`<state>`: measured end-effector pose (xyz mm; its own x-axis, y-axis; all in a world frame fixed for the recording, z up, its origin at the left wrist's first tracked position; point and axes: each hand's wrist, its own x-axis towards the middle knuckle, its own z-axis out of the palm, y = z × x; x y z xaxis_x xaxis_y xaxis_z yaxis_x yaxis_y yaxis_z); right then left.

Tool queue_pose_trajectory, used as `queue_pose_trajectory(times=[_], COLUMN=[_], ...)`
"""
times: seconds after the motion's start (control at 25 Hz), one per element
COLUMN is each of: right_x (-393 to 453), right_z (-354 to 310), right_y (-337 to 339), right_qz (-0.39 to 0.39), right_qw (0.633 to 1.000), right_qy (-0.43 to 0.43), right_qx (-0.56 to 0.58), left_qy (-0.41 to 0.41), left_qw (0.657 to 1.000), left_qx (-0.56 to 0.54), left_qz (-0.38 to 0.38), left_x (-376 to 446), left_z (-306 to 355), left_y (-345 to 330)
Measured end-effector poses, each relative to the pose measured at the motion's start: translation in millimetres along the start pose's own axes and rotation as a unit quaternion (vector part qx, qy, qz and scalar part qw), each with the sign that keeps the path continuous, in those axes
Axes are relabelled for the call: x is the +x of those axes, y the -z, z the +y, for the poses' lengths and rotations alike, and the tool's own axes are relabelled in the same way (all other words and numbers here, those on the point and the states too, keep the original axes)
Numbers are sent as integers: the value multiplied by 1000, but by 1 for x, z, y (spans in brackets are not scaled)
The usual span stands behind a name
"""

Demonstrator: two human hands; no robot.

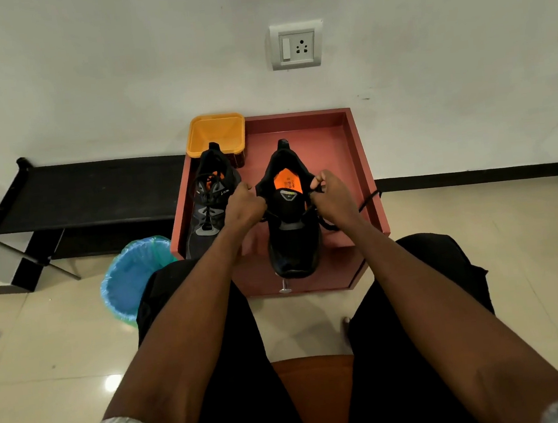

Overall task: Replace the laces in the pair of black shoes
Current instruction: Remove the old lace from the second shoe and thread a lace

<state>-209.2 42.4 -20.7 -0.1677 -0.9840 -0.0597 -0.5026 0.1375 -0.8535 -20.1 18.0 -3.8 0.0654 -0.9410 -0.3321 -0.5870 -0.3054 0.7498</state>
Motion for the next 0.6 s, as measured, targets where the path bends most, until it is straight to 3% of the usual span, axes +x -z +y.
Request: queue_pose_trajectory(times=[0.12,0.24,0.36,0.6], right_x=[2,0,-3,-3], right_z=[3,0,-4,-4], right_y=[3,3,-1,0], right_qz=[-43,-61,-55,-58], right_qw=[999,998,997,997], right_qy=[9,24,36,38], right_qx=[6,-16,-49,-45], left_qy=[-108,-240,-218,-231], left_qw=[993,952,938,926], left_qx=[42,188,256,285], left_qz=[3,-22,-82,-87], left_x=[-2,-1,-10,-9], left_z=[-2,0,9,9], left_y=[-4,-21,-40,-45])
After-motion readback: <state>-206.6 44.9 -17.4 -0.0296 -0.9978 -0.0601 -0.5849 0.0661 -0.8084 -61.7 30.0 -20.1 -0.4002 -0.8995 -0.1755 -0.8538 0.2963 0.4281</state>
